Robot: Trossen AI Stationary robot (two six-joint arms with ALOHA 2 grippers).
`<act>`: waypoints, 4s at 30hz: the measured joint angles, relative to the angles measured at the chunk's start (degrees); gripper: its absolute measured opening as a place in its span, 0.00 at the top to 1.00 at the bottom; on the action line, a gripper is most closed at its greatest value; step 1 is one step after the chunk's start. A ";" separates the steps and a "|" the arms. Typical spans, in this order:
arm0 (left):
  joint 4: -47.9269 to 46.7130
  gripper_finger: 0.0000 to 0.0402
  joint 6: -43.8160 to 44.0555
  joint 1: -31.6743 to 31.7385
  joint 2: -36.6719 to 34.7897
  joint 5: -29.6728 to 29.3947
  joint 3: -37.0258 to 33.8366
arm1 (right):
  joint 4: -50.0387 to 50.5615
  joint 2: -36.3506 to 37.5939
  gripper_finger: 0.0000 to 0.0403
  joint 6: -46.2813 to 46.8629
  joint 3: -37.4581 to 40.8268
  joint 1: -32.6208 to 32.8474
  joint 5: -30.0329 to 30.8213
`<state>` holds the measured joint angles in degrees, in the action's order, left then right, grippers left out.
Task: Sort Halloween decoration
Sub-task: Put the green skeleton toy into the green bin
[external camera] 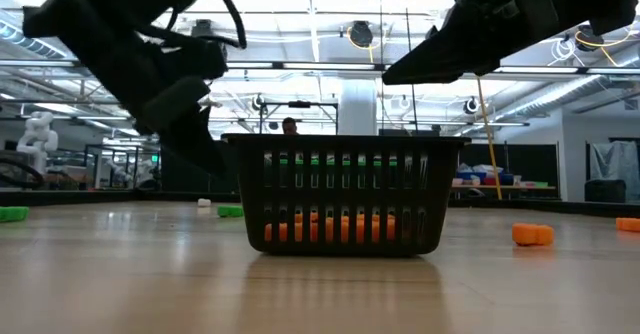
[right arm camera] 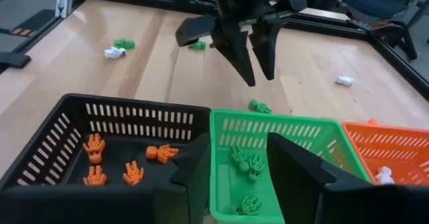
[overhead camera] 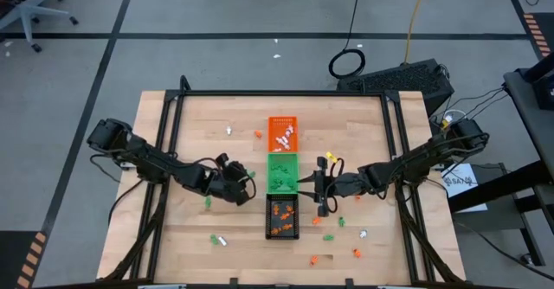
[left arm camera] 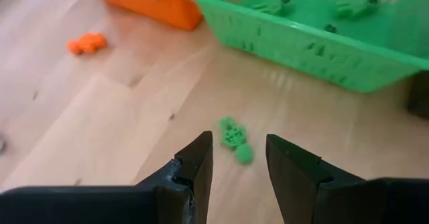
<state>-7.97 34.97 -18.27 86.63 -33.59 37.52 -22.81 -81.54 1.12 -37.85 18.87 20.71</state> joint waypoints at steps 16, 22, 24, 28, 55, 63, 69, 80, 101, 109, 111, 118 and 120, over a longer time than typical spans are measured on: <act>13.31 0.50 0.70 -0.71 8.35 -3.88 -2.49 | 0.58 0.00 0.68 -2.46 0.00 0.00 -0.04; 13.78 0.46 4.80 -0.71 11.03 -5.30 -2.47 | 0.96 0.00 0.68 -2.46 0.00 0.02 -0.04; 13.66 0.46 5.24 -0.62 11.26 -5.52 -2.47 | 0.96 0.00 0.68 -2.47 0.00 0.02 -0.04; 13.60 0.46 5.19 -0.45 11.23 -5.50 -2.47 | 0.92 0.00 0.68 -2.77 0.00 0.02 -0.04; 15.68 0.89 2.51 -0.58 14.73 -4.20 -2.34 | 0.81 0.00 0.68 -2.71 0.00 0.00 0.07; 14.12 0.94 -2.50 -0.36 11.73 -3.91 -2.61 | 1.24 0.00 0.68 -5.63 0.00 0.00 0.09; 14.18 0.94 -11.24 0.03 2.88 0.98 -2.58 | 2.20 -0.02 0.68 -12.48 0.02 -0.16 -0.87; 14.24 0.94 -27.53 -0.01 -9.59 2.50 -2.56 | 2.25 -0.02 0.68 -14.79 0.02 -5.41 -1.35; 22.99 0.94 -47.70 1.77 -11.76 5.19 -2.50 | 2.95 -0.02 0.68 7.39 0.02 -7.45 -4.54; 23.44 0.94 -45.82 1.76 -11.78 6.25 -2.27 | 2.75 -0.02 0.68 10.63 0.02 -3.86 -4.56; 23.50 0.94 -43.48 1.76 -11.78 6.86 -1.82 | 2.22 -0.02 0.68 10.63 0.02 -3.17 -4.56; 24.36 0.94 -36.56 1.76 -11.80 9.62 -0.88 | -0.01 -0.02 0.68 8.12 0.02 -1.88 -4.50; 24.18 0.94 -33.71 1.76 -11.78 9.82 -0.88 | -1.48 -0.02 0.68 6.27 0.02 -1.88 -5.33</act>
<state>16.21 1.25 -16.51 74.85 -23.77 36.64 -24.29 -81.56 7.39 -37.82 16.99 15.38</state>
